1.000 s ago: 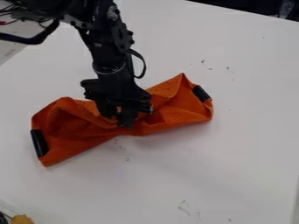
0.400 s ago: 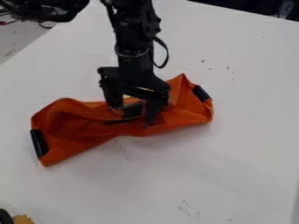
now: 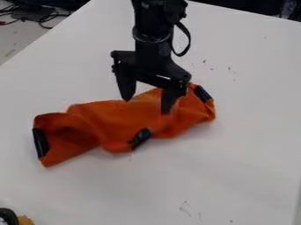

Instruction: Folding The Cloth to bottom right

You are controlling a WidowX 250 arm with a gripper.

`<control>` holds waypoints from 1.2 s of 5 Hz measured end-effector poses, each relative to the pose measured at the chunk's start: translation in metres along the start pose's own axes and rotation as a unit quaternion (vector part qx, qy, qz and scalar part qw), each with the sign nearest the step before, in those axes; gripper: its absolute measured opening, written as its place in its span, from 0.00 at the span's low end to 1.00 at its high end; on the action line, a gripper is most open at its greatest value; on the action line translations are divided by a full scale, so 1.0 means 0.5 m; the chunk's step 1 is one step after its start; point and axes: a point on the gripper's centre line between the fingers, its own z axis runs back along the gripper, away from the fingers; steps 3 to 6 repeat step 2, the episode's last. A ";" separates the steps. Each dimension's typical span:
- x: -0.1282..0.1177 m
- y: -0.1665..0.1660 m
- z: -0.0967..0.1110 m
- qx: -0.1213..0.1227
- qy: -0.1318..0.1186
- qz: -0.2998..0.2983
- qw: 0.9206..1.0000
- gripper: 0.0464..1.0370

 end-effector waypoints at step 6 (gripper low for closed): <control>0.022 0.004 -0.003 0.004 -0.037 -0.033 0.999 0.96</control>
